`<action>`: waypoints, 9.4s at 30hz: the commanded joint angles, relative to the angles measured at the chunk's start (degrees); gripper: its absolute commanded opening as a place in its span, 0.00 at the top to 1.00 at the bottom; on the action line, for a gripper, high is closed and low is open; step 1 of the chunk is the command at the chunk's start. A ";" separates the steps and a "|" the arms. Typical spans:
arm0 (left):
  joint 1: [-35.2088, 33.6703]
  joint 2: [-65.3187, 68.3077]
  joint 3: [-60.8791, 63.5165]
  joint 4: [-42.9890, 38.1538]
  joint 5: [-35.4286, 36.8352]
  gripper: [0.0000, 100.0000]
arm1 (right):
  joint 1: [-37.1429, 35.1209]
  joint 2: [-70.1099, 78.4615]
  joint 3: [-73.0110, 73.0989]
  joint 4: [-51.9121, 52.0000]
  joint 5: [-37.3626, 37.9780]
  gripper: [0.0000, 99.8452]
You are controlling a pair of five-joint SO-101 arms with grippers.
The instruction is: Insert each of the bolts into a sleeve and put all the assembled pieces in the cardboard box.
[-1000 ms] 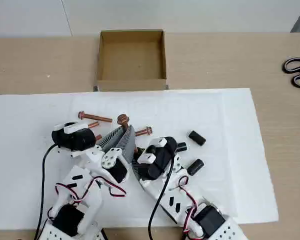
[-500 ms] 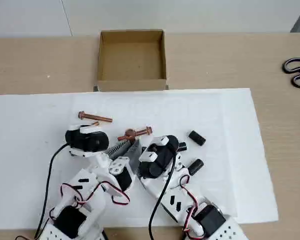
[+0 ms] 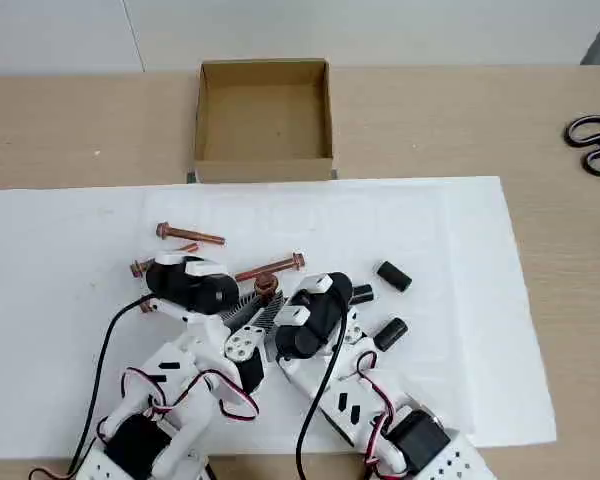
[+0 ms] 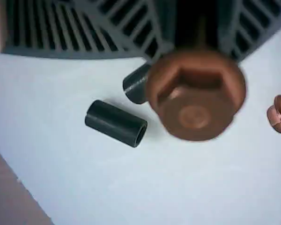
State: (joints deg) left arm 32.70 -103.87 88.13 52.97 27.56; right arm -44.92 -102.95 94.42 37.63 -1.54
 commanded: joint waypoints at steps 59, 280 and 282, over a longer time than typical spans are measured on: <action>-8.44 0.00 -7.43 3.87 -6.07 0.83 | 0.57 -0.92 -2.73 -1.89 -0.09 1.00; -39.21 -0.18 1.89 4.04 -8.97 0.99 | 8.66 99.56 -64.62 44.62 35.78 0.75; -39.21 -0.18 1.89 4.04 -8.97 0.99 | 8.66 99.56 -64.62 44.00 35.78 0.75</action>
State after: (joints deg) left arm -6.77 -103.43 90.33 58.42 18.95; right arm -35.78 -2.73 29.71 82.46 35.03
